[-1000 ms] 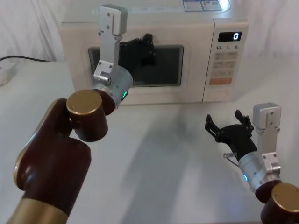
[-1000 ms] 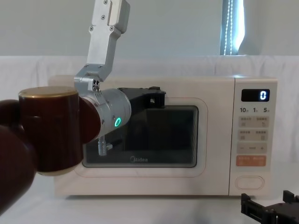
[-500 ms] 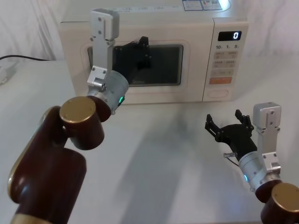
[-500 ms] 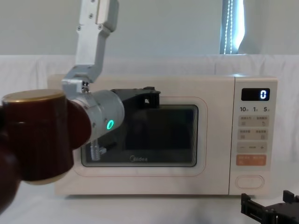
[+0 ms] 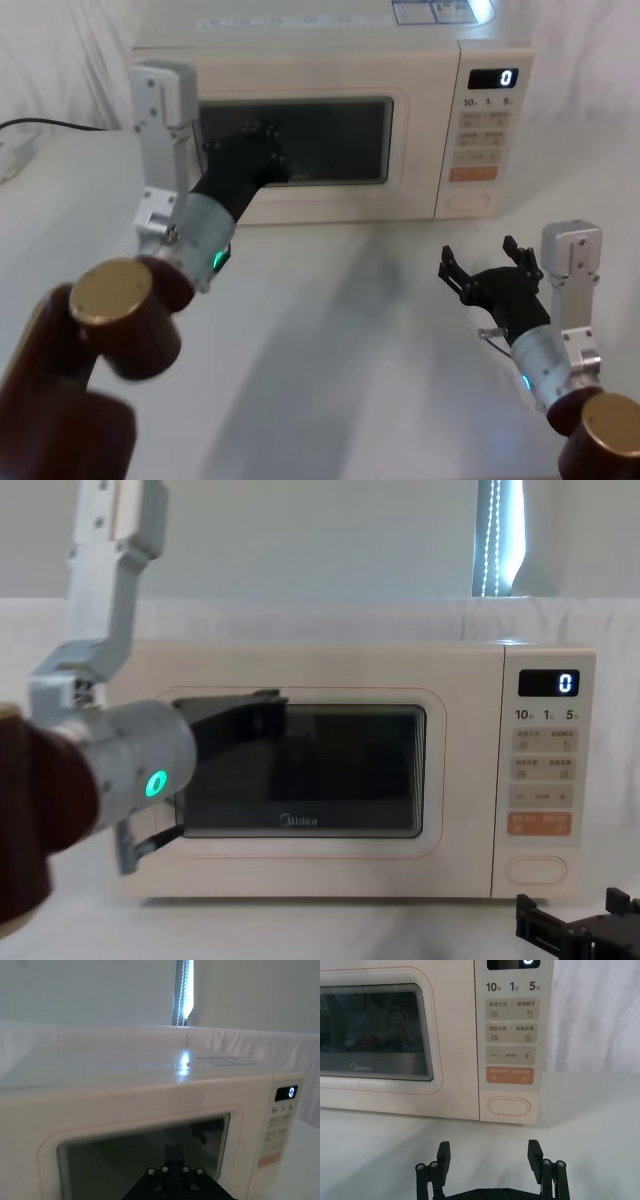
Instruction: Press the button to open the microwave door with one hand; close the microwave door with the other hand.
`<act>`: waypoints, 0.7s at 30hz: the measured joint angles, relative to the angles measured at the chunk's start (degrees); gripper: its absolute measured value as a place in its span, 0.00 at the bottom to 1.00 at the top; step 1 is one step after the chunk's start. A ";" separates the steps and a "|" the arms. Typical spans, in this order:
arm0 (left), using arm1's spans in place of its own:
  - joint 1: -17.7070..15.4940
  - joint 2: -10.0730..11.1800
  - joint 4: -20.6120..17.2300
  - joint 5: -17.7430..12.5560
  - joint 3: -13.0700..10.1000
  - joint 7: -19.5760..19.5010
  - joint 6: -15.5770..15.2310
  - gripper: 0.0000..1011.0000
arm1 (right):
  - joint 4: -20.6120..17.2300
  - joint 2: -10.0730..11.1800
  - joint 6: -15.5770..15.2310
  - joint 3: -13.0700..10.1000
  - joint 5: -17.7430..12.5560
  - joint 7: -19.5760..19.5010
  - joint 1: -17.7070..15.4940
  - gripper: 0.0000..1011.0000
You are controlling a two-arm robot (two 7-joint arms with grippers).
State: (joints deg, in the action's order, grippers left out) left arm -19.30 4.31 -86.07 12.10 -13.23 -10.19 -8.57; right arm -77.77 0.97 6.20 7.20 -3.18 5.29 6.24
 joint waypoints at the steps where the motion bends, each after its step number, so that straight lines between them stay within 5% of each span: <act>1: 0.64 0.26 -0.72 0.24 0.14 -0.05 -0.25 0.00 | 0.00 0.00 0.00 0.00 0.00 0.00 0.00 0.99; 8: 7.31 2.77 -7.24 2.62 1.75 -0.21 -1.74 0.00 | 0.00 0.00 0.00 -0.01 0.00 0.00 0.00 0.99; 21: 16.29 5.67 -13.20 4.93 4.80 1.46 -1.39 0.00 | 0.00 0.00 0.00 -0.01 0.00 0.00 0.00 0.99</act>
State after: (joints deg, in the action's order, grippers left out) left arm -3.01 9.98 -99.27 17.03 -8.43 -8.73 -9.96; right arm -77.76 0.96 6.20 7.20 -3.18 5.29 6.24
